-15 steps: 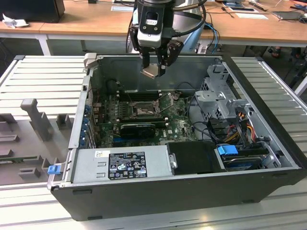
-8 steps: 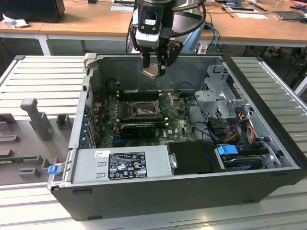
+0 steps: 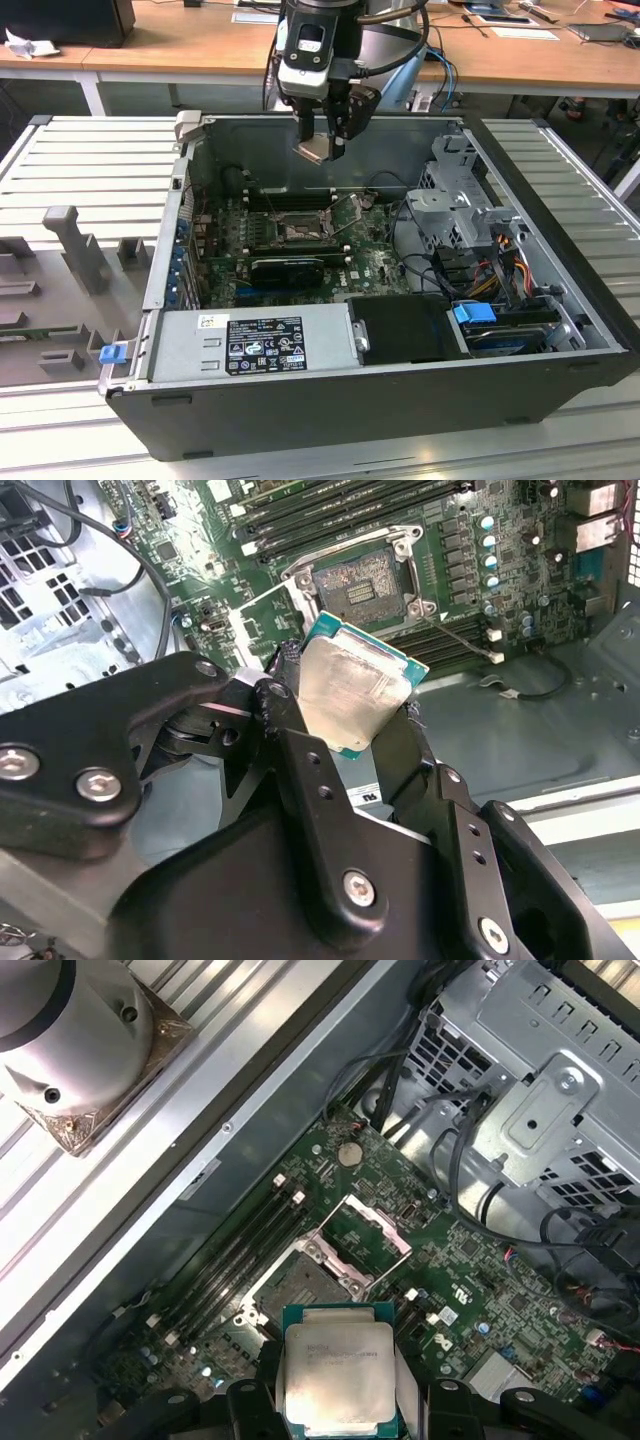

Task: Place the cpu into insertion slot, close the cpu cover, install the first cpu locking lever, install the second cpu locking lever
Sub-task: 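Place the cpu into insertion slot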

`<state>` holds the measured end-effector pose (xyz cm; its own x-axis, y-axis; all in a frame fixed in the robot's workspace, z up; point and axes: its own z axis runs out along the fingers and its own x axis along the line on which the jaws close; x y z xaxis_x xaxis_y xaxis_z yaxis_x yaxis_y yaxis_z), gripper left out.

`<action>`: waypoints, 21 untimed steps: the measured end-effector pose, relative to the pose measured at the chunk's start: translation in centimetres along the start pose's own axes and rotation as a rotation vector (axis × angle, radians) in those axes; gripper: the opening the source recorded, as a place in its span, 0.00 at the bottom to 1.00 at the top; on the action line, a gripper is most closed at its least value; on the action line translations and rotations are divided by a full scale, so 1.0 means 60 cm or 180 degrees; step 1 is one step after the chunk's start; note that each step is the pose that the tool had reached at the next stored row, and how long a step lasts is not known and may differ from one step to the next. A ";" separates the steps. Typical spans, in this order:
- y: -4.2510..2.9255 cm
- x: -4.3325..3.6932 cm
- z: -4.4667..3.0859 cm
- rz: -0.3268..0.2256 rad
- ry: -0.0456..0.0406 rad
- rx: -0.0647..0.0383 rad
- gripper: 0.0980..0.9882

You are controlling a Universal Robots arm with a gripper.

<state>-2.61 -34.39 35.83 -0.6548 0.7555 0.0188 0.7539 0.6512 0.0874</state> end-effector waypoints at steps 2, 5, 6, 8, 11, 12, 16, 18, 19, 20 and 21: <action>0.000 0.000 0.000 0.0037 -0.0003 -0.0001 0.48; 0.000 0.000 0.000 0.0085 -0.0007 -0.0002 0.48; 0.000 0.000 0.000 0.0107 -0.0010 -0.0002 0.48; 0.000 0.000 0.000 0.0133 -0.0012 -0.0002 0.48; 0.000 0.000 0.000 0.0186 -0.0016 -0.0004 0.48; 0.000 0.000 0.000 0.0202 -0.0018 -0.0004 0.48; 0.000 0.000 0.000 0.0280 -0.0025 -0.0005 0.48; 0.000 0.000 0.000 0.0313 -0.0028 -0.0006 0.48; 0.000 0.000 0.000 0.0334 -0.0029 -0.0006 0.48; 0.000 0.000 0.001 0.0350 -0.0031 -0.0007 0.48; 0.000 0.000 0.001 0.0363 -0.0032 -0.0007 0.48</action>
<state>-2.61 -34.39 35.80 -0.5641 0.8255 0.0188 0.8234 0.5607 0.0874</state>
